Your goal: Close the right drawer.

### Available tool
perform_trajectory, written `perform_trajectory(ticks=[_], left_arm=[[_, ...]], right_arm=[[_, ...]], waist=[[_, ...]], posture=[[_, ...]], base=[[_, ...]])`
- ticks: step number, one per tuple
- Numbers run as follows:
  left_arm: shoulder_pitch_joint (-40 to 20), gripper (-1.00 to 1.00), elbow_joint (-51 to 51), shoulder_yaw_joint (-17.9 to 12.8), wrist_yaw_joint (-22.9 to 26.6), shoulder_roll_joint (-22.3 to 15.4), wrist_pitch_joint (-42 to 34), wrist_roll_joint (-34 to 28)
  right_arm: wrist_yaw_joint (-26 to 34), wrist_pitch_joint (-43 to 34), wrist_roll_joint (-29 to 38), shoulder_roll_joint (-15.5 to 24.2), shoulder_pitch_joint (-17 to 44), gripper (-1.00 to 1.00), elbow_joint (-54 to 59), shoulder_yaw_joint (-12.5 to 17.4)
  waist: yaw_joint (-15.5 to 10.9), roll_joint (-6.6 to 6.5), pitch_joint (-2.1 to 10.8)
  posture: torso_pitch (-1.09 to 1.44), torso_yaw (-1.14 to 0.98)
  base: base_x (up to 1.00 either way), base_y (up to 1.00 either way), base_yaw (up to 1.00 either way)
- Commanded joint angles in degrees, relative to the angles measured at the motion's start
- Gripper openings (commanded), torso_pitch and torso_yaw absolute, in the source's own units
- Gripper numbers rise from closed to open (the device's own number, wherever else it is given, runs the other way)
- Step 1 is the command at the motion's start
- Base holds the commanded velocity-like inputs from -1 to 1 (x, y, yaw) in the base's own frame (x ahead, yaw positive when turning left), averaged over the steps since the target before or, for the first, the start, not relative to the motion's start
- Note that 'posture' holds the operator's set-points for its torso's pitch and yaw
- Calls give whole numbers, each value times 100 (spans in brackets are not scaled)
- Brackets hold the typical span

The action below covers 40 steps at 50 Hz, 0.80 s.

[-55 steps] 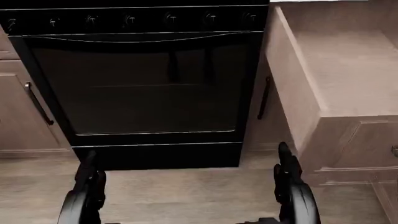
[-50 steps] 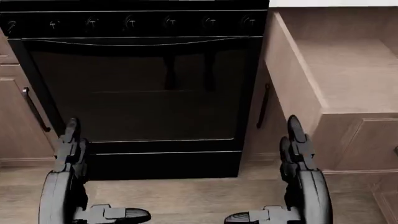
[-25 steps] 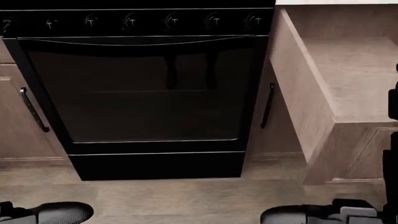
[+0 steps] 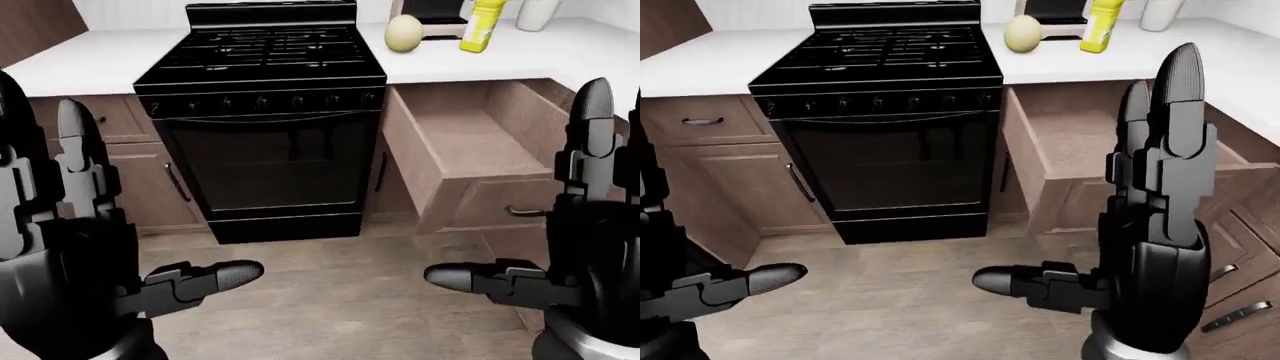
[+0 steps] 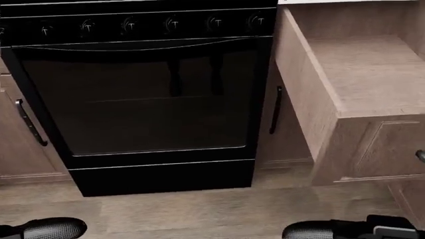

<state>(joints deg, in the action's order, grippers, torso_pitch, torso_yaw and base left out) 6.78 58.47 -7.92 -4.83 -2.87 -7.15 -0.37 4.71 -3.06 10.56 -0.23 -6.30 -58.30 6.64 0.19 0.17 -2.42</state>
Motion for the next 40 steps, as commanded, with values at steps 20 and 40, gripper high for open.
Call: perform_trajectory(ticks=[20,40], left_arm=[[-72,100,152,64,37,-1,123,-57],[-57,100,152,46,119,82,143,-86]], right_arm=[[11,154,26,10,53,100,-156,-9],[37,355,-15,-3,-30,100,-36,35]], waist=[[-16,-359,33],[33,-206,-51]], posture=[[0,0],[0,0]], base=[[0,0,-39],[0,0,-35]])
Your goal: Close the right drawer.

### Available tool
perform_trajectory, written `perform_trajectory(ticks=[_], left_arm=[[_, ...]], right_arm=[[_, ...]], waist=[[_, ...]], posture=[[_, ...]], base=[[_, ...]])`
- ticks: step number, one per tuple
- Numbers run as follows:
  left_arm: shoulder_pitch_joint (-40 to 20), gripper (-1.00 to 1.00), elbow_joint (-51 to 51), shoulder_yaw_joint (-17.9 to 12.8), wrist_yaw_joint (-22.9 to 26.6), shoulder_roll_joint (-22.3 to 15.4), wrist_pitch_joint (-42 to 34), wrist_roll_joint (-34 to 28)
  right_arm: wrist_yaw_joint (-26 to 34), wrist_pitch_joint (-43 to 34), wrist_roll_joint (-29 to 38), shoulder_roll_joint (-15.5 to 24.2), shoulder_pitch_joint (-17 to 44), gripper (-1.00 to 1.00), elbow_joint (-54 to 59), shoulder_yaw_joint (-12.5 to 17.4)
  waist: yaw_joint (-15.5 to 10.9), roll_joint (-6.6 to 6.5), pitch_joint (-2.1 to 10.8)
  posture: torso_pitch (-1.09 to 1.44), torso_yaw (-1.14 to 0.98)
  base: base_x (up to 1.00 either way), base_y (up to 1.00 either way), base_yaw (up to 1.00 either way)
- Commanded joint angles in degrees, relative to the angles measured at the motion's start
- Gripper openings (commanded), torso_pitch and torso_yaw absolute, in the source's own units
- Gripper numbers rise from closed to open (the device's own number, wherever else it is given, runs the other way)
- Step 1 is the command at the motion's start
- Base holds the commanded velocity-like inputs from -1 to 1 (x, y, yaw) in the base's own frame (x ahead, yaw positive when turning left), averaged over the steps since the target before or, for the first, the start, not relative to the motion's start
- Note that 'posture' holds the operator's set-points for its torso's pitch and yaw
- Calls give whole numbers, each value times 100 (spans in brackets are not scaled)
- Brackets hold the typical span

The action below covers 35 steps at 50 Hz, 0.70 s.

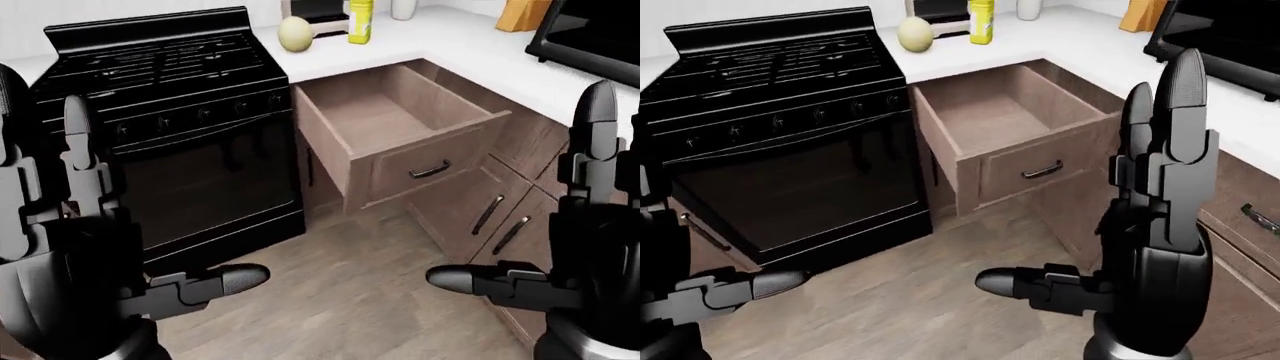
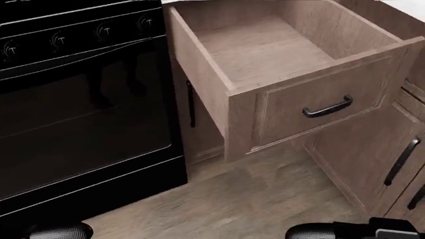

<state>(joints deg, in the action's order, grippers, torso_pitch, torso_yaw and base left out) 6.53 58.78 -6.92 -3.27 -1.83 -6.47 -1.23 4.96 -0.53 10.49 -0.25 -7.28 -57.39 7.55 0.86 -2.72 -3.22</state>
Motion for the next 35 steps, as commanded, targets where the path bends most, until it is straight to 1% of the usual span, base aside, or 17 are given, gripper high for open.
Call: perform_trajectory(ticks=[1,2,3,4,5,8,9,10,12,19,23,24,25,26,32,35], left_arm=[[-34,100,121,-52,-39,-25,75,-6],[-39,100,121,-51,-42,-28,68,-6],[-39,100,121,-49,-39,-26,71,-7],[-39,100,121,-49,-35,-22,71,-11],[-40,100,121,-48,-29,-17,68,-13],[-46,100,121,-30,-26,-12,60,-33],[-45,100,121,-29,-26,-12,63,-33],[-51,100,121,-52,-30,-20,57,-8],[-54,100,121,-48,-36,-31,48,-7],[-41,100,121,-60,-36,-28,67,3],[-45,100,121,-63,-39,-31,64,6],[-47,100,121,-60,-43,-36,58,7],[-46,100,121,-56,-50,-39,62,7],[-47,100,121,-55,-56,-46,59,11],[-30,100,121,-47,-75,-63,73,22],[-25,100,121,-45,-69,-56,76,17]], right_arm=[[12,60,3,-2,80,100,-157,-66],[16,-15,25,2,108,100,-207,-81],[15,-79,39,3,134,100,-246,-97],[14,-119,67,6,160,100,-257,-115],[12,-141,75,3,187,100,-260,-124],[25,-132,79,2,180,100,-261,-126],[28,-135,74,3,179,100,-261,-113],[29,-141,77,1,178,100,-261,-121],[39,-149,92,1,176,100,-261,-151],[33,-46,29,12,118,100,-222,-93],[24,142,-1,0,37,100,-106,-78],[24,181,-10,-5,18,100,-95,-74],[19,203,-25,-13,8,100,-89,-68],[21,251,-26,-14,-11,100,-54,-67],[26,333,-24,-27,-50,100,-16,-63],[24,228,2,-34,-16,100,-95,-96]], waist=[[19,-28,90],[66,-181,189],[47,-10,119],[5,46,78],[-12,91,132],[-75,304,236],[-81,347,200],[-97,328,201],[-101,337,223],[-109,293,264],[-107,275,281],[-86,260,352],[-95,249,245],[-92,233,200],[-78,154,130],[-72,210,127]], posture=[[0,0],[0,0],[0,0],[0,0],[0,0],[0,0],[0,0],[0,0],[0,0],[0,0],[0,0],[0,0],[0,0],[0,0],[0,0],[0,0]], base=[[0,0,0],[0,0,0],[0,0,0],[0,0,0],[0,0,0],[0,0,0],[0,0,0],[0,0,0],[0,0,0],[0,0,-1],[0,0,-2],[0,0,-9],[0,0,-9],[0,0,-9],[0,0,-10],[0,0,-11]])
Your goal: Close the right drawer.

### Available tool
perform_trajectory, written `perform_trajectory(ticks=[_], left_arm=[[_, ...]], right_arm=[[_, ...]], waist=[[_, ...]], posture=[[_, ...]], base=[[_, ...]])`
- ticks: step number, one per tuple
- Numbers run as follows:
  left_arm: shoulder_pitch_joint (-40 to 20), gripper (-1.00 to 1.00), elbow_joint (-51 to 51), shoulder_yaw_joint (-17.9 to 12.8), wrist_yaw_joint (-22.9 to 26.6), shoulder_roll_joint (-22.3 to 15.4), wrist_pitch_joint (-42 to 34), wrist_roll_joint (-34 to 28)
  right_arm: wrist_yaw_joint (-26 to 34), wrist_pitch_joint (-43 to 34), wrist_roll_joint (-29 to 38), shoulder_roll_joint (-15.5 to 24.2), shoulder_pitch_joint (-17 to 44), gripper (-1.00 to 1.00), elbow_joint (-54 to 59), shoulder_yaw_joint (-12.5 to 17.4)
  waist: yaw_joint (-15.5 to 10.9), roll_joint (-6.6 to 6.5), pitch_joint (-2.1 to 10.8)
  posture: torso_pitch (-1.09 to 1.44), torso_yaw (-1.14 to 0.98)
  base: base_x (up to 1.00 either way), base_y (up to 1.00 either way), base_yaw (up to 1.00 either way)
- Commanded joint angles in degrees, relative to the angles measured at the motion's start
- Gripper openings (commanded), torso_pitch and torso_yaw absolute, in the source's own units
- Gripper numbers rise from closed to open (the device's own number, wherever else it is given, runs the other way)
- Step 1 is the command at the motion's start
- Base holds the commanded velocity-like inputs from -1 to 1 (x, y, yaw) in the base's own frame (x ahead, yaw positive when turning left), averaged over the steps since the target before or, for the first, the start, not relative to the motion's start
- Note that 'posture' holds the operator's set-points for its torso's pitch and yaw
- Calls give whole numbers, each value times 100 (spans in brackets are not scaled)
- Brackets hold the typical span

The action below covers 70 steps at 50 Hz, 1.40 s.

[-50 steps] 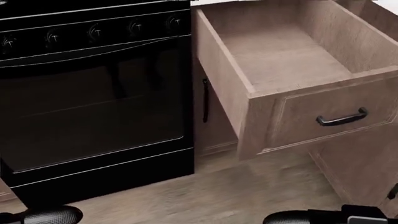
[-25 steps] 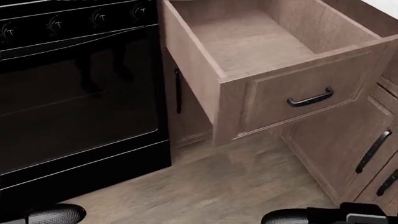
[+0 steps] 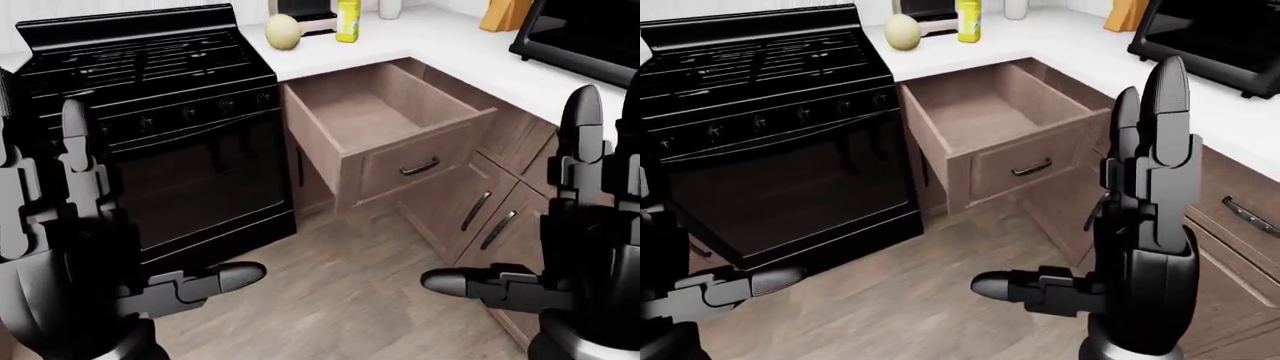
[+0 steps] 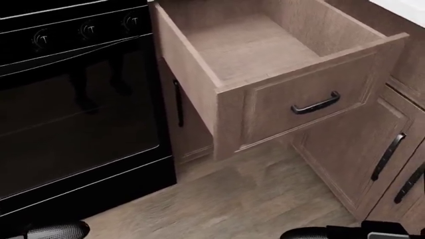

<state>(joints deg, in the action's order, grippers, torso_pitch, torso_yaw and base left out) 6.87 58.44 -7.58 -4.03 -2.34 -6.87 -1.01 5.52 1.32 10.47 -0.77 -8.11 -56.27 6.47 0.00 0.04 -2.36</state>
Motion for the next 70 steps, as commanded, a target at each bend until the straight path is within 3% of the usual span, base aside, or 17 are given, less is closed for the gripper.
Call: perform_trajectory(ticks=[1,4,11,15,18,19,21,26,29,31,40,45,46,47,55,58,70], left_arm=[[-59,100,155,24,10,-4,112,-12],[-66,100,155,24,20,9,112,-14],[-76,100,155,39,42,40,99,-44],[-83,100,155,40,38,36,95,-46],[-77,100,155,34,42,41,95,-43],[-76,100,155,33,43,40,99,-45],[-78,100,155,29,42,38,95,-41],[-74,100,155,33,38,30,98,-38],[-71,100,155,37,38,32,102,-40],[-65,100,155,44,38,32,105,-46],[-60,100,155,37,32,27,106,-36],[-50,100,155,43,45,40,115,-45],[-50,100,155,36,45,39,120,-34],[-49,100,155,36,50,44,112,-38],[-23,100,155,38,119,116,141,-78],[-34,100,155,40,115,113,134,-77],[-30,100,155,36,122,120,147,-95]], right_arm=[[-29,8,26,26,78,100,-226,5],[-30,-90,47,36,121,100,-287,-11],[-30,-270,70,54,209,100,-373,-27],[-24,-320,93,62,249,100,-373,-30],[-24,-279,89,67,211,100,-348,-29],[-25,-264,76,65,204,100,-340,-29],[-28,-180,59,64,176,100,-279,-16],[-33,-153,49,57,171,100,-281,-20],[-28,-104,53,57,152,100,-248,-20],[-29,-107,49,55,151,100,-254,-16],[-22,69,4,47,80,100,-144,23],[-17,73,9,35,71,100,-149,22],[-14,43,24,37,86,100,-170,10],[-14,4,39,37,100,100,-187,-2],[-12,-106,92,55,142,100,-233,-48],[-14,-88,73,54,136,100,-217,-29],[-3,44,35,44,87,100,-131,7]], waist=[[16,-38,41],[18,155,32],[23,73,65],[-9,-128,-32],[-23,-597,92],[-100,-305,4],[-52,-391,2],[-21,-170,12],[-35,52,14],[-15,367,115],[23,-41,-91],[13,-468,163],[-81,-323,75],[-34,-365,29],[9,18,101],[59,452,188],[-22,-236,-3]], posture=[[0,0],[0,0],[0,0],[0,0],[0,0],[0,0],[0,0],[0,0],[0,0],[0,0],[0,0],[0,0],[0,0],[0,0],[0,0],[0,0],[0,0]], base=[[0,0,-13],[0,0,-13],[0,0,-17],[0,0,-23],[0,0,-23],[0,0,-23],[0,0,-23],[0,0,-26],[0,0,-31],[0,0,-31],[-2,0,-32],[-17,0,-45],[-16,0,-45],[-17,0,-45],[-17,0,-45],[-17,0,-45],[-17,0,-45]])
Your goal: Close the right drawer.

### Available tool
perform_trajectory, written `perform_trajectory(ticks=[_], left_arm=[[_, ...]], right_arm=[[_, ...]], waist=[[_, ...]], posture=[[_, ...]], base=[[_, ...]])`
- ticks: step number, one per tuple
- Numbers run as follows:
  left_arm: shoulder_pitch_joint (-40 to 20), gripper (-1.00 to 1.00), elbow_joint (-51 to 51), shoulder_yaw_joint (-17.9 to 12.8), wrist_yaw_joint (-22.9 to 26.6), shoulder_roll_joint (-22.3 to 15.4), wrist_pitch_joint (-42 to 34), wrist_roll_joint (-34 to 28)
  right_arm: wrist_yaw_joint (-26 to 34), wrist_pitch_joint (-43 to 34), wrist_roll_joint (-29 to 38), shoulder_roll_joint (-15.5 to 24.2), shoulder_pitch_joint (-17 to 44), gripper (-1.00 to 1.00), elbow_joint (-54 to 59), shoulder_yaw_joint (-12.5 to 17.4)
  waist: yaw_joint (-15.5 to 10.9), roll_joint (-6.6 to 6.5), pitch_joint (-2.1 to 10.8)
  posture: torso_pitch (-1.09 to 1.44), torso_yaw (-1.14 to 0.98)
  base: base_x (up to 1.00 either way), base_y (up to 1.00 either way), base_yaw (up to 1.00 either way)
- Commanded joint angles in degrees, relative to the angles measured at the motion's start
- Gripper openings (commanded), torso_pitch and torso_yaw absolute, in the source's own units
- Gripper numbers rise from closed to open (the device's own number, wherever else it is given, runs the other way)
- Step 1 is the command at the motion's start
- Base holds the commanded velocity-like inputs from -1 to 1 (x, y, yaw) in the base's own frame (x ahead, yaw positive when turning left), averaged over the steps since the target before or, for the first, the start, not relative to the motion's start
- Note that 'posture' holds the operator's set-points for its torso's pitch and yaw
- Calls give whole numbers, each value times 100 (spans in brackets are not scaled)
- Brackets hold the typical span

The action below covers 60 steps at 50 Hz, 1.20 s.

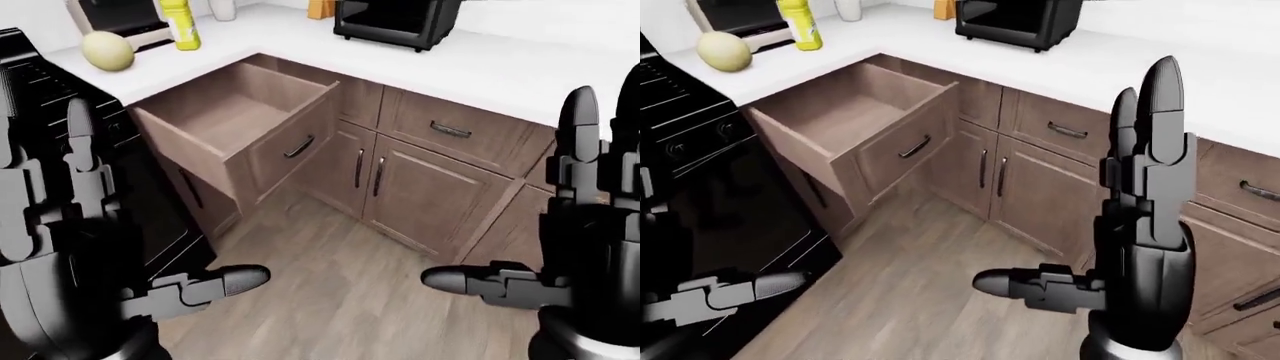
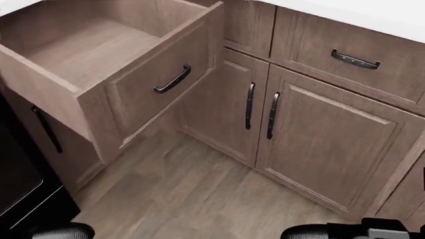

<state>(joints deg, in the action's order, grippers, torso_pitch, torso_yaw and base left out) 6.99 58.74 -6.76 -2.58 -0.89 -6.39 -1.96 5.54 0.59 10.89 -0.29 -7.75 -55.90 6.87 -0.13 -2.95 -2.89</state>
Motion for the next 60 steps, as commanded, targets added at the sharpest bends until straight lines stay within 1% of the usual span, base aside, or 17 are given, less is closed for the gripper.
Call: perform_trajectory(ticks=[1,2,3,5,11,14,16,17,27,30,31,41,44,46,53,55,60], left_arm=[[-40,100,125,-47,-21,-25,103,2],[-29,100,125,-53,-14,-17,113,5],[-26,100,125,-57,-8,-12,116,9],[-31,100,125,-55,-18,-20,111,11],[-31,100,125,-27,-56,-55,112,12],[-23,100,125,-19,-51,-46,118,8],[-31,100,125,-18,-56,-48,108,3],[-25,100,125,-8,-55,-47,117,0],[9,100,125,-33,-18,-20,147,15],[3,100,125,-37,-29,-33,141,24],[11,100,125,-34,-32,-36,149,27],[6,100,125,-28,-50,-53,140,31],[5,100,125,-15,-33,-29,140,10],[-2,100,125,-22,-33,-28,129,16],[-35,100,125,7,-46,-39,92,-10],[-38,100,125,14,-55,-46,83,-12],[-38,100,125,18,-62,-55,81,-7]], right_arm=[[-5,109,-4,-6,52,100,-174,-37],[-7,155,-15,-7,34,100,-149,-31],[-6,182,-20,-7,22,100,-134,-25],[-8,109,-1,-12,45,100,-189,-45],[-11,191,-19,-11,15,100,-146,-33],[-5,126,4,-13,36,100,-191,-47],[-6,12,40,-10,79,100,-256,-75],[-8,29,38,-7,70,100,-243,-75],[-13,169,-11,-11,14,100,-148,-38],[-11,200,-10,-13,7,100,-122,-33],[-9,202,-9,-14,4,100,-123,-36],[-20,298,-57,-25,-15,100,-50,13],[-90,-5,36,-26,133,100,-131,10],[-176,-108,60,-5,208,100,-52,63],[-240,-217,259,38,242,100,-77,-3],[-224,-234,248,34,238,100,-90,-17],[-201,-124,177,26,180,100,-18,4]], waist=[[-18,-98,88],[-64,-344,170],[-121,-39,31],[-37,-108,88],[3,221,114],[12,471,107],[82,872,232],[135,643,132],[7,165,-6],[-44,-310,109],[-90,-79,6],[-22,345,101],[-116,770,127],[-82,573,-16],[66,82,262],[39,227,74],[57,407,67]], posture=[[0,0],[0,0],[0,0],[0,0],[0,0],[0,0],[0,0],[0,0],[0,0],[0,0],[0,0],[0,0],[0,0],[0,0],[0,0],[0,0],[0,0]], base=[[-16,0,-45],[-17,0,-45],[-17,0,-45],[-17,0,-46],[-17,0,-55],[-17,0,-55],[-17,0,-55],[-16,0,-55],[-17,0,-55],[-17,0,-55],[-16,0,-56],[-16,0,-53],[0,0,-2],[0,0,0],[0,0,0],[0,24,0],[0,32,0]])
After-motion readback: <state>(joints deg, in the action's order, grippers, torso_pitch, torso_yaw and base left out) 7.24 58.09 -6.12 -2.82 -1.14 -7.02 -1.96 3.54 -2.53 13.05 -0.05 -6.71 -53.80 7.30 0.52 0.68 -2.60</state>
